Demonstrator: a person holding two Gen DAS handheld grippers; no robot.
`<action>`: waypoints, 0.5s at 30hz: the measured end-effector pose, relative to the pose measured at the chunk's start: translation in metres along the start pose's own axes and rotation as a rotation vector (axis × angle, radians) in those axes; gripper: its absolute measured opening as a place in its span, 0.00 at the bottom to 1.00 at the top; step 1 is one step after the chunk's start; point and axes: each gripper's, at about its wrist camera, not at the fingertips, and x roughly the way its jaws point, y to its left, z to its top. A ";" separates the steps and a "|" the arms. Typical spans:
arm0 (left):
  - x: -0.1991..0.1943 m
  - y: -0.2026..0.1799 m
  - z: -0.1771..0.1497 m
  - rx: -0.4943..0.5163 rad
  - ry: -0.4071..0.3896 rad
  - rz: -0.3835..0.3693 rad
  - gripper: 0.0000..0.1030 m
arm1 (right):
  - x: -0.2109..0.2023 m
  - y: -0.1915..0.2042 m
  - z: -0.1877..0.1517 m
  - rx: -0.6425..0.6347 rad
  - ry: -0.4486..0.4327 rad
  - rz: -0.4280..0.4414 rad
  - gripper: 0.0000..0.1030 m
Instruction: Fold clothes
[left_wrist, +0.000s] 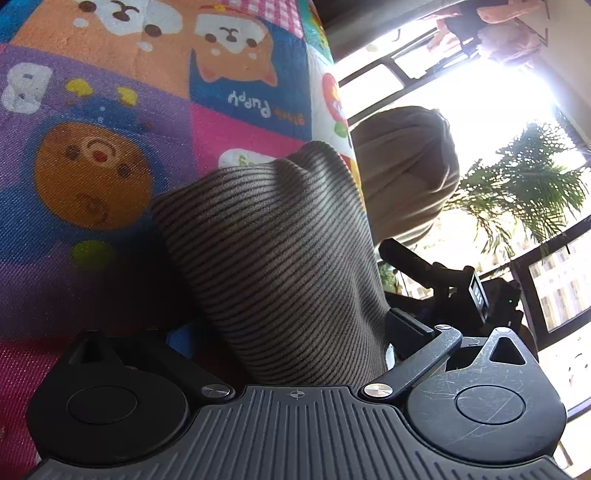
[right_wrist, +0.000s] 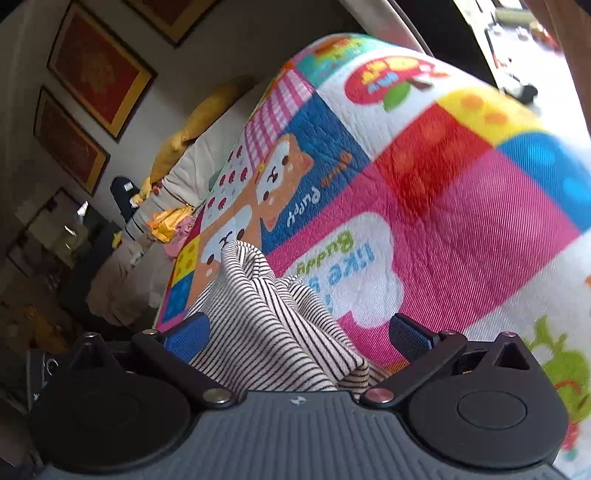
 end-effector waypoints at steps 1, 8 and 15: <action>0.000 0.001 0.001 -0.001 0.003 -0.002 0.99 | 0.004 -0.005 -0.006 0.051 0.014 0.037 1.00; -0.019 0.021 0.014 -0.006 -0.005 -0.004 0.99 | 0.002 0.017 -0.051 0.080 0.034 0.115 1.00; -0.053 0.036 0.022 0.069 0.032 0.050 0.99 | 0.000 0.083 -0.097 -0.161 0.155 0.175 1.00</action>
